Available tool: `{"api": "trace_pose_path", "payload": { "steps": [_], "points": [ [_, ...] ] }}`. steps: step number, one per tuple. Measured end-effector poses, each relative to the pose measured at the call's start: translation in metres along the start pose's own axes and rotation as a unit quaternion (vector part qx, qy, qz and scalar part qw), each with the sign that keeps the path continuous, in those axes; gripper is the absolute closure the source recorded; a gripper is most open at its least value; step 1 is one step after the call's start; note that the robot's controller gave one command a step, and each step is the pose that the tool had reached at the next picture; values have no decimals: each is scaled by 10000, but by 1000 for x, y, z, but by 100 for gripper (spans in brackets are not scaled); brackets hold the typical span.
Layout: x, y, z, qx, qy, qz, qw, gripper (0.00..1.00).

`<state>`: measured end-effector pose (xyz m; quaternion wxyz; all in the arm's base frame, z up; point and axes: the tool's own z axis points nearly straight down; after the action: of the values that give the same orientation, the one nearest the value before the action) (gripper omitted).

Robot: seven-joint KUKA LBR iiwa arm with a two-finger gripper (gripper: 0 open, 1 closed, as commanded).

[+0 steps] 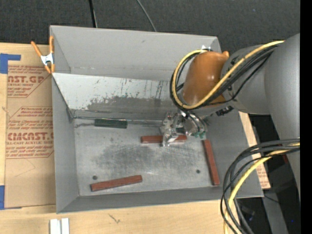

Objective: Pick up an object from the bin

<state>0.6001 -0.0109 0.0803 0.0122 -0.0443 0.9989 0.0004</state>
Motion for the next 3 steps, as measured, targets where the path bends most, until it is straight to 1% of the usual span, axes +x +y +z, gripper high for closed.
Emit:
{"api": "trace_pose_path", "payload": {
  "steps": [1, 2, 3],
  "points": [
    [0, 0, 0, 0, 0, -1, 10000, 100],
    [13, 8, -136, 0, 102, 37, 9999, 100],
    [14, 8, -136, 0, 107, 38, 9999, 0]
  ]
}}
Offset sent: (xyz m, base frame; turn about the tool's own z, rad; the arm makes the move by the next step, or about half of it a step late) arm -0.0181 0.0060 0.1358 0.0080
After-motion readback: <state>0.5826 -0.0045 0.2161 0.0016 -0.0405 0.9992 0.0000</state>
